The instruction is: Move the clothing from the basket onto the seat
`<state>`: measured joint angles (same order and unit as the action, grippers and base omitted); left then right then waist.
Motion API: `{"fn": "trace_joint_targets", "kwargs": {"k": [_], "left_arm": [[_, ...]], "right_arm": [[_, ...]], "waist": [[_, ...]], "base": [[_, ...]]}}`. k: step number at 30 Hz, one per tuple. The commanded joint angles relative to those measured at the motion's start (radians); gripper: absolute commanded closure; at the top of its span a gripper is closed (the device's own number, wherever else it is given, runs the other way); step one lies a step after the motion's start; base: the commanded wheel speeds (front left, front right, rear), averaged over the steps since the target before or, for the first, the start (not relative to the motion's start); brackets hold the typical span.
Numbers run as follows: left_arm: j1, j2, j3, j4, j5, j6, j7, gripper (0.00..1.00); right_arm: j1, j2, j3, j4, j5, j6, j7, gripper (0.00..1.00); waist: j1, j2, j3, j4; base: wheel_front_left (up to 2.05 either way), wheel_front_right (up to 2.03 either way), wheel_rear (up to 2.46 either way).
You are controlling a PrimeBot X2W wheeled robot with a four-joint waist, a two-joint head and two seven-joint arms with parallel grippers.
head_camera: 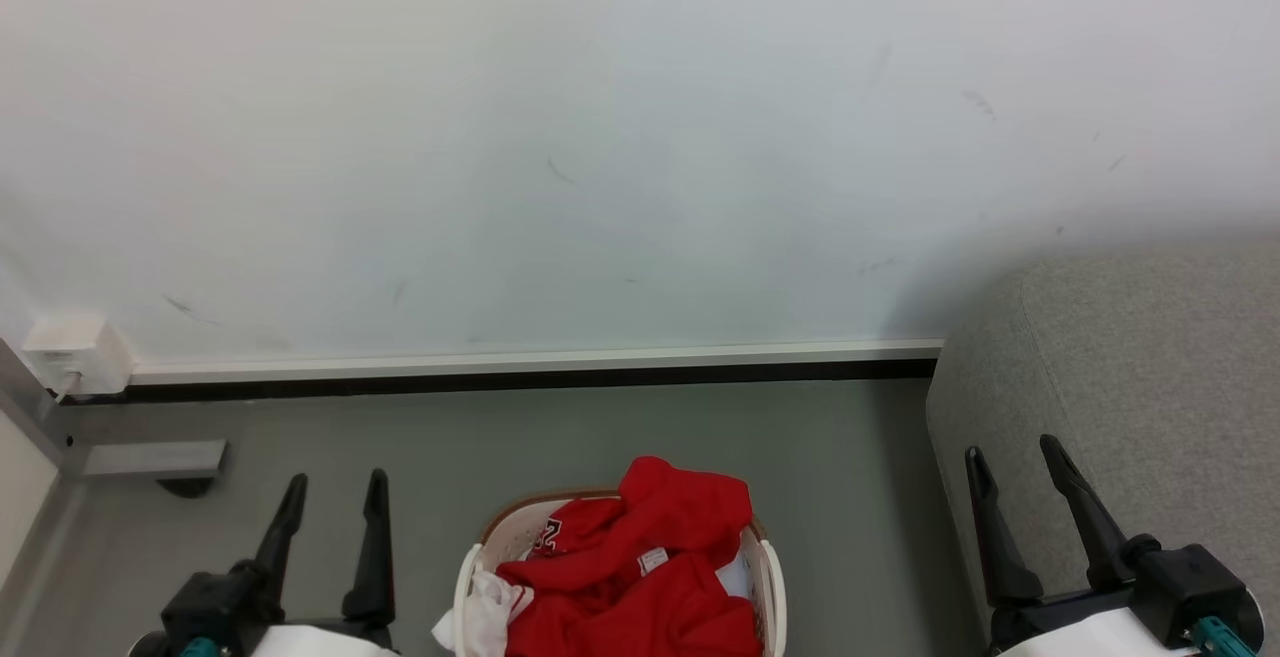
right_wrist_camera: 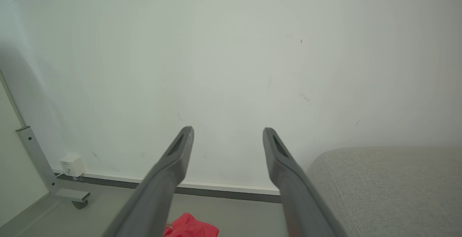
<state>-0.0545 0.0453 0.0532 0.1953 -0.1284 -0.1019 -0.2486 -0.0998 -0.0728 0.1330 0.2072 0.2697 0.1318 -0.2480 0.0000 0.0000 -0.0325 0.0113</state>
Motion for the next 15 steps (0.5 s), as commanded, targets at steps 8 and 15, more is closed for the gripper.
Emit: {"fn": "trace_joint_targets", "kwargs": {"k": [8,15], "left_arm": [[0.006,0.009,-0.004,0.003,0.061,-0.002,-0.017,0.0],[0.005,0.008,-0.006,0.009,0.053,-0.003,-0.016,0.0]], "right_arm": [[-0.011,-0.009,-0.004,-0.004,-0.035,-0.002,-0.018,0.0],[-0.009,-0.009,-0.007,-0.004,-0.024,-0.002,-0.017,0.0]], "waist": [[0.0,0.0,-0.005,-0.001],[0.0,0.0,-0.005,-0.001]], "base": [[0.0,0.0,0.0],[0.0,0.0,0.0]]}}
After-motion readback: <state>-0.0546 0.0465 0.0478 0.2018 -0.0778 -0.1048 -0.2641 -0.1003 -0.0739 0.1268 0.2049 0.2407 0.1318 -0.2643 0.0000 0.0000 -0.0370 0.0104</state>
